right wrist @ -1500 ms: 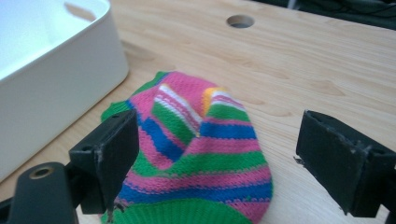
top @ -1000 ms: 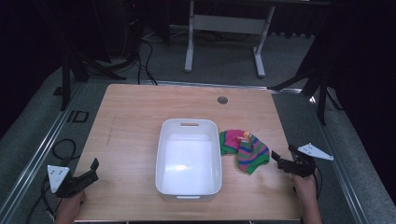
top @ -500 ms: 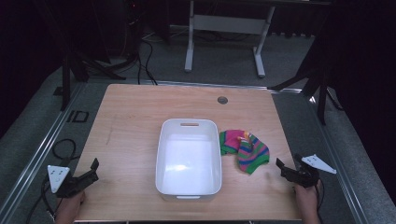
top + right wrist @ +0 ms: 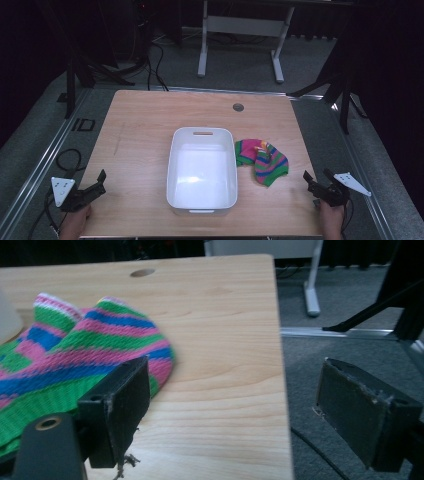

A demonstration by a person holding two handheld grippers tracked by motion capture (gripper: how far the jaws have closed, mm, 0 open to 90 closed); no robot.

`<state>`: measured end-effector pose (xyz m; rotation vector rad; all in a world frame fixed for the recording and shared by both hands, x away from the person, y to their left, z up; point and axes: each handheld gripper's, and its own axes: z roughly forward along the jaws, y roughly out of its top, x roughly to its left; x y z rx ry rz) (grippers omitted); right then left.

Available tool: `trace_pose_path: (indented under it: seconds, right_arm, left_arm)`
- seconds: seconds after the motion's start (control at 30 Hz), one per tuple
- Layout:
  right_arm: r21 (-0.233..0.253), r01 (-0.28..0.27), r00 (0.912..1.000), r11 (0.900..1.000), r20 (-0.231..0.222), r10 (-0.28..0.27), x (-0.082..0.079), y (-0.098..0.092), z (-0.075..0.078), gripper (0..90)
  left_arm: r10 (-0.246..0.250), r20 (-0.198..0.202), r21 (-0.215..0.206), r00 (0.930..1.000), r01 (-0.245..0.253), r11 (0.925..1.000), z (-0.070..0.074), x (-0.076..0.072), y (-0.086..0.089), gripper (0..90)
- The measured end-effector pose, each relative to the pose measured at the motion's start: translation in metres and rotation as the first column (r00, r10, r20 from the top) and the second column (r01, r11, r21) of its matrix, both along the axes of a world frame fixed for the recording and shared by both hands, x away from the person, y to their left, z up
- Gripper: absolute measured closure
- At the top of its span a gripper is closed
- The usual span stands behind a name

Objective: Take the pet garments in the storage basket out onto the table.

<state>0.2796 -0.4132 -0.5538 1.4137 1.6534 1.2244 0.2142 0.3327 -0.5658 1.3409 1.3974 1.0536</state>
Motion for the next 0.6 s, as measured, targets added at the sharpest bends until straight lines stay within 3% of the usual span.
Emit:
trace_pose_path:
  seconds: [0.6]
  right_arm:
    - [-0.01, 0.019, 0.9998, 1.0, -0.003, -0.019, 0.0011, -0.0017, -0.0018, 14.6]
  left_arm:
    - [-0.001, 0.002, -0.007, 1.0, 0.001, 1.0, 0.0001, 0.0, 0.0008, 0.9]
